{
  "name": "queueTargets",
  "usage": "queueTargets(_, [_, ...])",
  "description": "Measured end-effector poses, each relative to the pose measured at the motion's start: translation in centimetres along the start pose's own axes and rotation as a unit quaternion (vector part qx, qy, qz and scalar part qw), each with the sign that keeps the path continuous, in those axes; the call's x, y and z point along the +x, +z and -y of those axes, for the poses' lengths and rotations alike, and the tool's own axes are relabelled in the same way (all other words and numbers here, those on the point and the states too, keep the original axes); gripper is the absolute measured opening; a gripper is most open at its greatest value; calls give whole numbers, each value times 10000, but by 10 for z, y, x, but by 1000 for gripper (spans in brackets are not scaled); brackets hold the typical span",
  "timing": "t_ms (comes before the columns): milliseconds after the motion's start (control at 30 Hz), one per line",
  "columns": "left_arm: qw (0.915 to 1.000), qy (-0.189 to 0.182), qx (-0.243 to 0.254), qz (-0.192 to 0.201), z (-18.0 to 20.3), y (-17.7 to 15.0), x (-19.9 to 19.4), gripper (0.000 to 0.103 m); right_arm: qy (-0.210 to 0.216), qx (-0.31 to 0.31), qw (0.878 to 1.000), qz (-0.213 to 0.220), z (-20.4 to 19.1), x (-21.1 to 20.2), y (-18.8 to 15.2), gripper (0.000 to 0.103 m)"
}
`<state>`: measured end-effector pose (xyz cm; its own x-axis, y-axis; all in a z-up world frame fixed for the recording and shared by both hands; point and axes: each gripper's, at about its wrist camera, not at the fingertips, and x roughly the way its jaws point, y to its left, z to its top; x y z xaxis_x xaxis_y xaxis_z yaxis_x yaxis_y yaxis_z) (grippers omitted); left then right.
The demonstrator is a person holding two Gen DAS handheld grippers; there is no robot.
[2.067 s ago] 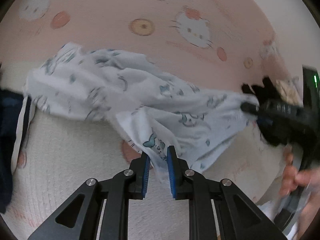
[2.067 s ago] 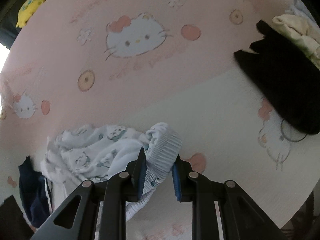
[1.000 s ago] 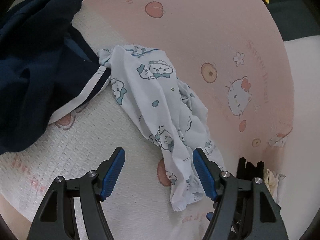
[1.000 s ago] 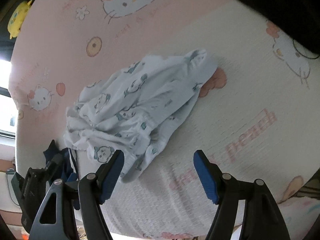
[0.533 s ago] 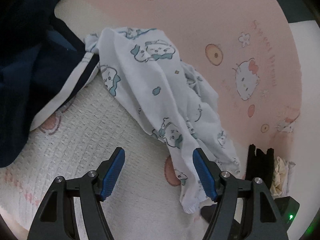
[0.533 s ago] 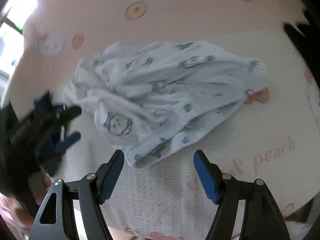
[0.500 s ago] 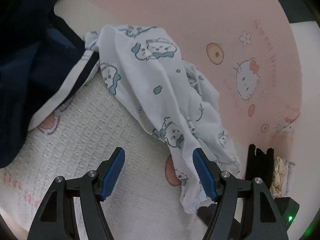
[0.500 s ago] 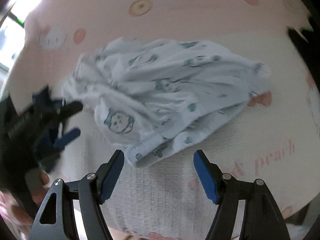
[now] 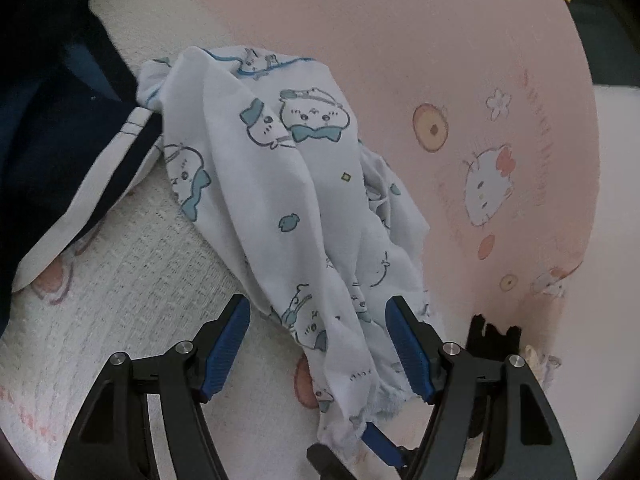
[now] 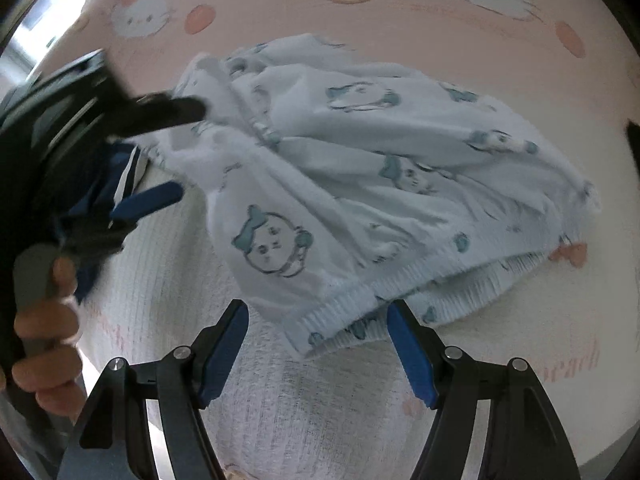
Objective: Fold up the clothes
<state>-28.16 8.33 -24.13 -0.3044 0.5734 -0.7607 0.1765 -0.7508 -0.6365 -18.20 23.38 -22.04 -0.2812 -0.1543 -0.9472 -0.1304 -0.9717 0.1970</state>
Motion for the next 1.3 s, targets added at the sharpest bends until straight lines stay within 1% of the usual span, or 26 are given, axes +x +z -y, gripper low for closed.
queueTargets(100, [9987,357,352,131,7,2,2,68,-110,-293,9995,-20,-8,2,-2,71])
queueTargets(133, [9978,410,458,228,9,2,1,68,-150,-359,9992,-21,-10,4,-2,71])
queueTargets(167, [9972,408,530,325,10,2,-1,64,-192,-395,9990,-5,-11,6,-2,71])
queueTargets(200, [9969,362,575,386,10,2,-2,60,-235,-431,9988,12,-12,8,-2,71])
queueTargets(233, [9970,315,594,387,10,2,-2,48,-283,-473,9985,32,-13,9,-3,71])
queueTargets(267, [9971,280,600,363,10,2,-1,39,-348,-534,9979,64,-15,9,-2,71])
queueTargets(300, [9972,293,604,321,10,1,1,37,-413,-595,9973,96,-17,10,-2,71])
queueTargets(367, [9969,334,661,251,10,-1,5,27,-556,-719,9957,188,-22,10,-2,69])
queueTargets(400, [9966,369,696,239,9,-3,6,25,-654,-777,9945,236,-24,10,-2,64])
queueTargets(433, [9963,404,724,242,9,-4,7,24,-810,-825,9929,271,-25,10,-2,50])
queueTargets(467, [9960,391,760,242,9,-5,7,22,-955,-857,9913,296,-26,11,-2,39])
queueTargets(500, [9959,350,805,239,10,-6,6,20,-1018,-830,9909,295,-25,11,-2,38])
queueTargets(533, [9953,339,876,237,11,-7,6,18,-945,-750,9922,296,-23,9,-2,35])
queueTargets(567, [9944,350,967,234,12,-8,5,17,-855,-636,9938,311,-19,6,-1,27])
queueTargets(633, [9923,395,1152,224,15,-10,5,12,-689,-410,9962,338,-13,1,0,22])
queueTargets(700, [9908,396,1275,216,17,-14,5,11,-631,-210,9971,368,-5,-3,2,20])
queueTargets(767, [9908,325,1296,196,18,-17,3,10,-639,-101,9969,441,2,-8,1,18])
queueTargets(900, [9903,228,1370,113,22,-20,-3,10,-705,31,9957,602,15,-20,-3,18])
queueTargets(1033, [9891,84,1472,47,29,-33,-8,9,-741,267,9939,767,33,-33,-11,18])
queueTargets(1167, [9867,44,1625,-68,38,-47,-12,9,-761,529,9910,961,48,-48,-19,18])
queueTargets(1200, [9861,9,1661,-106,41,-50,-10,10,-787,576,9900,1018,52,-52,-21,18])
queueTargets(1267, [9850,-92,1713,-184,47,-57,-11,10,-1056,570,9856,1188,55,-56,-27,18])
queueTargets(1300, [9843,-138,1746,-217,51,-62,-11,10,-1194,536,9833,1263,65,-62,-28,18])
